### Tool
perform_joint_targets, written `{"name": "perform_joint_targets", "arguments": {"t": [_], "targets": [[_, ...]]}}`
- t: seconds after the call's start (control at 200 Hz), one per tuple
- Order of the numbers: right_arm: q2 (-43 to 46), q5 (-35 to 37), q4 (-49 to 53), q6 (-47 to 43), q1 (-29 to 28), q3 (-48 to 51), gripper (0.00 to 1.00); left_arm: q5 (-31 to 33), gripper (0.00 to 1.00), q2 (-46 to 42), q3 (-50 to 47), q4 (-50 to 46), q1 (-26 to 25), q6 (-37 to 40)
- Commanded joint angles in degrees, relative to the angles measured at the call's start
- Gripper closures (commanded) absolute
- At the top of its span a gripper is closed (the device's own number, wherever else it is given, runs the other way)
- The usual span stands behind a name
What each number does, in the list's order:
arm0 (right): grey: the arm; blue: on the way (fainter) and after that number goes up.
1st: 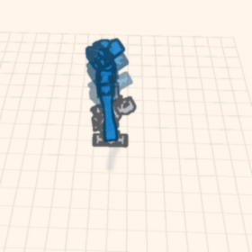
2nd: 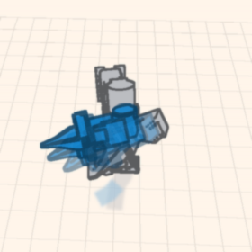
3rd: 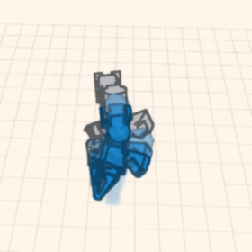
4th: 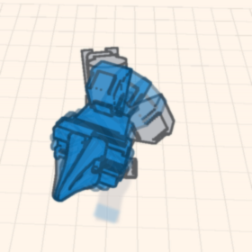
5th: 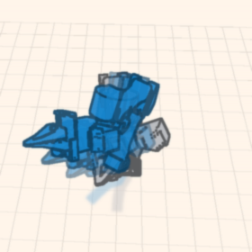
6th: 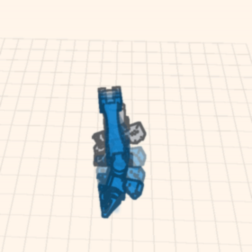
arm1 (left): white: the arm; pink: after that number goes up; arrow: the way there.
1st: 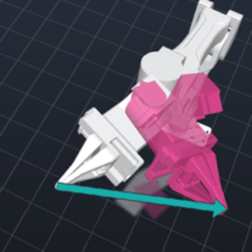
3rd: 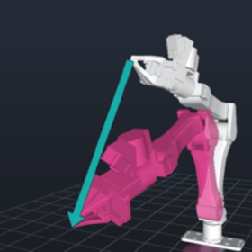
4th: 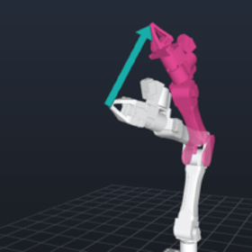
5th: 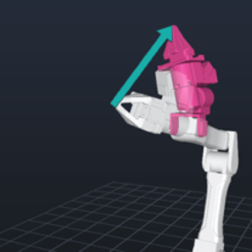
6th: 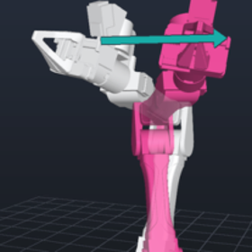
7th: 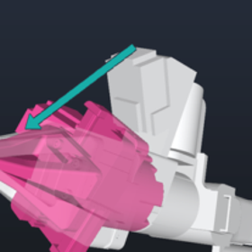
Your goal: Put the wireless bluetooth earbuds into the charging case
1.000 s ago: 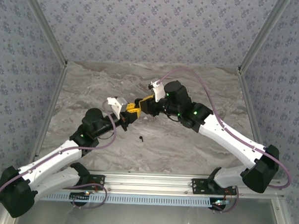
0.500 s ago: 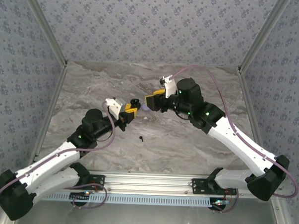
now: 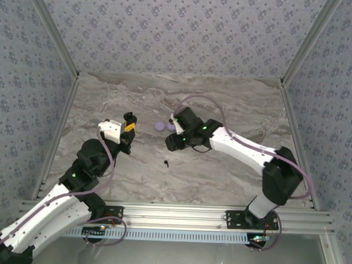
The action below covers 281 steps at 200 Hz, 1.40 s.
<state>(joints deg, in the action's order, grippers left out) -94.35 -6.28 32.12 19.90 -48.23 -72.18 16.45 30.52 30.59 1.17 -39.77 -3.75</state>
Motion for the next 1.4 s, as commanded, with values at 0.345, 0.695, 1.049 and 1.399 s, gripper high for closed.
{"name": "perform_joint_targets", "arguments": {"t": [0.345, 0.695, 1.049, 1.399], "targets": [[-17.14, 4.32, 10.24, 1.02, -6.26, -10.25, 0.48, 7.76, 1.00, -6.71, -0.72, -4.70, -0.20, 1.61], [-24.18, 6.87, 12.91, 0.05, -7.75, -14.93, 0.52, 7.49, 1.00, -6.38, -0.71, -3.98, -0.13, 1.61], [-28.34, 7.58, 13.81, -0.39, -9.05, -16.98, 0.61, 7.39, 1.00, -6.16, -0.97, -3.56, 0.02, 1.50], [-26.29, 7.92, 13.84, -0.76, -9.16, -16.44, 0.74, 7.22, 1.00, -6.26, -0.97, -3.89, 0.04, 1.14]]}}
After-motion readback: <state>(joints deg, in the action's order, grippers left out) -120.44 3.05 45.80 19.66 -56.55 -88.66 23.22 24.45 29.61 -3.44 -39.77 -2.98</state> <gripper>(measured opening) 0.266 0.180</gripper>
